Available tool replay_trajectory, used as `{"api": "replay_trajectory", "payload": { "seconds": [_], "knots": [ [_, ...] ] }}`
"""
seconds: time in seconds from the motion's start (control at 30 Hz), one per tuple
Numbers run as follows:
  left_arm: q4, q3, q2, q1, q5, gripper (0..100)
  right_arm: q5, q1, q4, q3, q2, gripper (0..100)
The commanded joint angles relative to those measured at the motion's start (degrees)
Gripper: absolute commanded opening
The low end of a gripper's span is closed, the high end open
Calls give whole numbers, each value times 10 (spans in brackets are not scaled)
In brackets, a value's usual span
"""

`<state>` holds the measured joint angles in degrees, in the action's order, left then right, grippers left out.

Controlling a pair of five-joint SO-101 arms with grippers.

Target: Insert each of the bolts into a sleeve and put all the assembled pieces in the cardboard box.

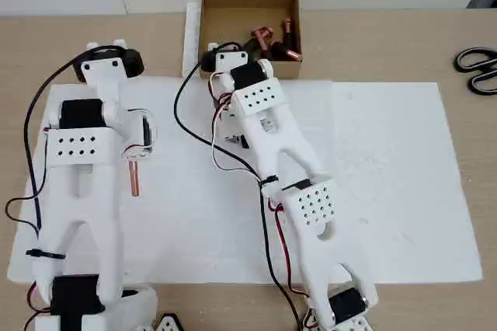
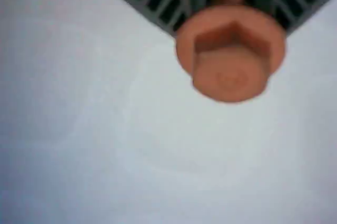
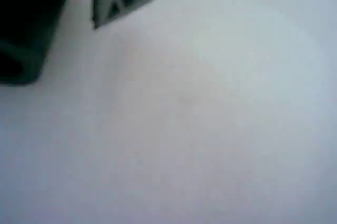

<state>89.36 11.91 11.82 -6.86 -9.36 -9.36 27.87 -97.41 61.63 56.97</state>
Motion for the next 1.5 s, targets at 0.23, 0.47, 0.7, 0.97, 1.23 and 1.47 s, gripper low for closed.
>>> {"api": "replay_trajectory", "payload": {
  "seconds": [0.23, 0.47, 0.7, 0.97, 1.23, 1.47],
  "knots": [
    [1, -2, 23, 4, 2, 6, -1, 0, 29, 5, -7, 150],
    [1, -1, 23, 4, 2, 6, -5, -7, 30, 6, 23, 117],
    [1, -1, 23, 4, 2, 6, -25, -30, 26, 6, 27, 113],
    [1, -1, 23, 4, 2, 6, -25, -43, 10, 8, 20, 5],
    [1, -1, 23, 4, 2, 6, -22, -69, -19, 105, 12, 3],
    [1, -2, 23, 4, 3, 6, -21, -71, -24, 99, -130, 3]
  ]
}}
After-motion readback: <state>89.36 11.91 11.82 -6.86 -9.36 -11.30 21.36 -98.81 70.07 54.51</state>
